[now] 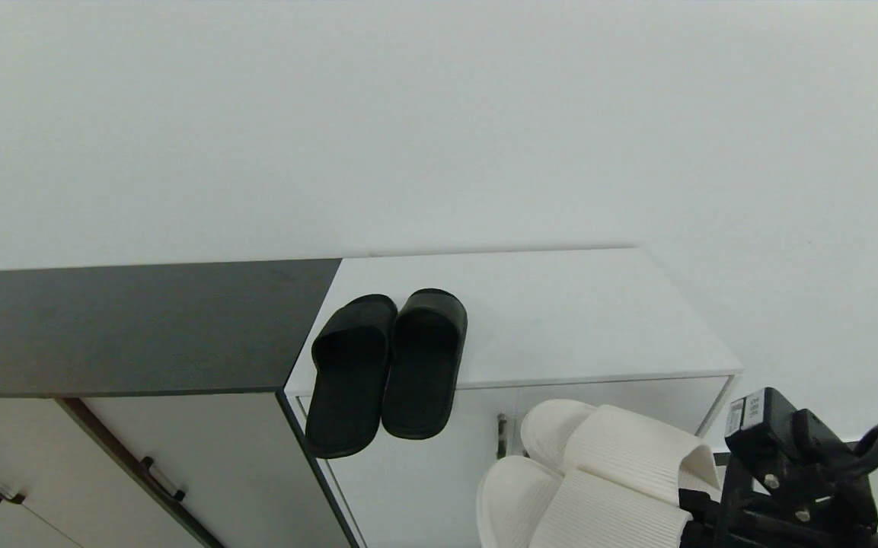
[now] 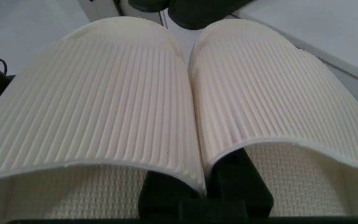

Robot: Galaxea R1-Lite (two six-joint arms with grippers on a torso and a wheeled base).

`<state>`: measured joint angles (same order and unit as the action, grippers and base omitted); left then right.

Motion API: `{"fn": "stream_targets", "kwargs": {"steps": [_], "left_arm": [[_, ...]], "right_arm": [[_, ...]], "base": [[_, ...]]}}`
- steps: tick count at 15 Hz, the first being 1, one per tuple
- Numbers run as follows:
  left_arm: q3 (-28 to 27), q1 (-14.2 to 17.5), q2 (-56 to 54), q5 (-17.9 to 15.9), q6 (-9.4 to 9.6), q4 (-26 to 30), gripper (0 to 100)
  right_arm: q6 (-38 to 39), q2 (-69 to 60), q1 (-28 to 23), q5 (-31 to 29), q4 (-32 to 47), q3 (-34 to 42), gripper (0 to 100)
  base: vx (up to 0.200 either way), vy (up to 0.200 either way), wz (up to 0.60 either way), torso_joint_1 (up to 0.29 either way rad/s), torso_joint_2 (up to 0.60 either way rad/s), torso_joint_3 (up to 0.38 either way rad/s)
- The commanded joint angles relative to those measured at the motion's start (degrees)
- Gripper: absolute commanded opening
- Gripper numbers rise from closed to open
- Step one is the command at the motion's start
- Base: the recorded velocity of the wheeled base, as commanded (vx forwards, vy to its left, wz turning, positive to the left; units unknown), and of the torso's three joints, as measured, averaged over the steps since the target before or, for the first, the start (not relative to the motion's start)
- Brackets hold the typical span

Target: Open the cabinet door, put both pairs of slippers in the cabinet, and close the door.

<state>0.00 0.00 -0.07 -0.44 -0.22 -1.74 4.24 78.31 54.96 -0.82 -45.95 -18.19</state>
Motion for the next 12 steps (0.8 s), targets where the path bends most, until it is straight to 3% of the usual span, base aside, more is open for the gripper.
{"fn": "stream_targets", "kwargs": {"steps": [1, 5, 12], "left_arm": [[0.00, 0.00, 0.07, 0.09, -0.31, -0.01, 0], [0.00, 0.00, 0.07, -0.09, -0.13, -0.01, 0], [0.00, -0.09, 0.07, -0.09, -0.13, -0.01, 0]], "right_arm": [[-0.11, -1.41, 0.24, 0.03, -0.64, 0.79, 0], [-0.73, -1.50, 0.24, 0.03, -0.72, 0.87, 0], [-1.08, -1.50, 0.24, 0.03, -1.16, 1.14, 0]], "base": [[0.000, 0.000, 0.00, 0.000, 0.00, 0.000], [-0.200, 0.000, 0.00, 0.004, 0.00, 0.005], [0.000, 0.200, 0.00, -0.003, 0.00, 0.004]]}}
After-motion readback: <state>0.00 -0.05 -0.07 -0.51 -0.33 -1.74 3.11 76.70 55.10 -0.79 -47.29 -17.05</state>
